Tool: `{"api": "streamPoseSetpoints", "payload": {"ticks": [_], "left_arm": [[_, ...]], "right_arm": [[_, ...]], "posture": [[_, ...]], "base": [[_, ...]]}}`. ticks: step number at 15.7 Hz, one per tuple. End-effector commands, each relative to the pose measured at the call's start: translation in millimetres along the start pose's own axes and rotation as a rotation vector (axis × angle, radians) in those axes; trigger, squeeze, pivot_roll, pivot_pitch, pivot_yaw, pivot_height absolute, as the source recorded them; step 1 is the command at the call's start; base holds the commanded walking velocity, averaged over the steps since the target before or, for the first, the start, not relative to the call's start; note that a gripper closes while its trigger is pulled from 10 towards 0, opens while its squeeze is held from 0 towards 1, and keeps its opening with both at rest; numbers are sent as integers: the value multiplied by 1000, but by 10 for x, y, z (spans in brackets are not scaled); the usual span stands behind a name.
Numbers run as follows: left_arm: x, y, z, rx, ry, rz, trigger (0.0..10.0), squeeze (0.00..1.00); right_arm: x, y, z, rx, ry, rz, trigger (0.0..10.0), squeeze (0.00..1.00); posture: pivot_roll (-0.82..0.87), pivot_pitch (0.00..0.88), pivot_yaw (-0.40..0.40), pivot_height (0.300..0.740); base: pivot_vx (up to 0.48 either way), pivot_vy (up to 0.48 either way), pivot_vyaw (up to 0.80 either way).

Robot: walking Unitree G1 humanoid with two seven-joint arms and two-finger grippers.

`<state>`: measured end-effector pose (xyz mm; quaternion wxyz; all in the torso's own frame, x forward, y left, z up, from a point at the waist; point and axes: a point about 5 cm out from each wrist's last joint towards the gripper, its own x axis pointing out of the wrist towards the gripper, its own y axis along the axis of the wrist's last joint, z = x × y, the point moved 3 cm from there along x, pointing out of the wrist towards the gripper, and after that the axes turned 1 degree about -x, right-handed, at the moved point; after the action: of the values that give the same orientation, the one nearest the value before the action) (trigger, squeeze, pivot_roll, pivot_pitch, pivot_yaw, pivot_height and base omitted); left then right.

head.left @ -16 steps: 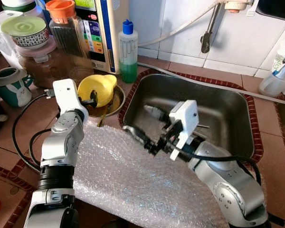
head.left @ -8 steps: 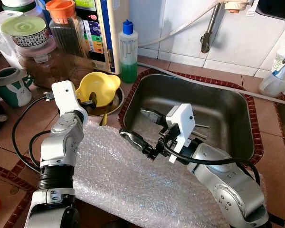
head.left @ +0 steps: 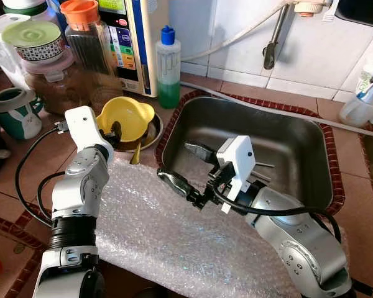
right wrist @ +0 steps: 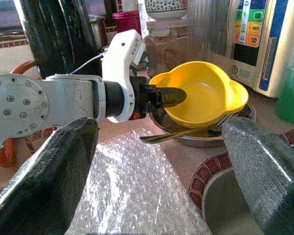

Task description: Kitchen organization

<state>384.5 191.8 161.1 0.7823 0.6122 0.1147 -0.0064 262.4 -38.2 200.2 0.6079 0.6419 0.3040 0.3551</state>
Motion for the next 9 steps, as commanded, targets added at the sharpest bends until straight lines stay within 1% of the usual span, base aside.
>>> {"api": "streamPoseSetpoints", "payload": {"ticks": [1,2,4,5,6,7,9], "left_arm": [[-17,59,-3,5,10,26,1725,0],[-20,61,-4,8,11,28,1333,0],[-23,66,-4,14,13,35,980,0],[-29,91,-8,47,20,52,2235,0],[-31,95,-8,52,22,54,2235,0],[-39,105,-10,79,29,57,10000,0],[-39,97,-30,95,44,57,10000,0]], "right_arm": [[-1,37,-37,-18,14,6,10000,0],[-2,33,-34,-19,14,5,10000,0],[-4,27,-29,-20,12,2,10000,0],[-6,25,-20,-20,9,2,10000,0],[-8,23,-19,-20,9,1,10000,0],[-13,15,-16,-20,7,-2,10000,0],[-21,9,-12,-21,6,-6,10000,0]], "posture": [[-17,109,17,740],[-16,108,17,740],[-17,108,17,740],[-16,109,18,740],[-16,110,19,740],[-17,112,18,740],[-21,113,14,740]], "base": [[0,0,0],[0,0,0],[0,0,0],[0,0,0],[0,0,0],[0,0,0],[0,0,0]]}}
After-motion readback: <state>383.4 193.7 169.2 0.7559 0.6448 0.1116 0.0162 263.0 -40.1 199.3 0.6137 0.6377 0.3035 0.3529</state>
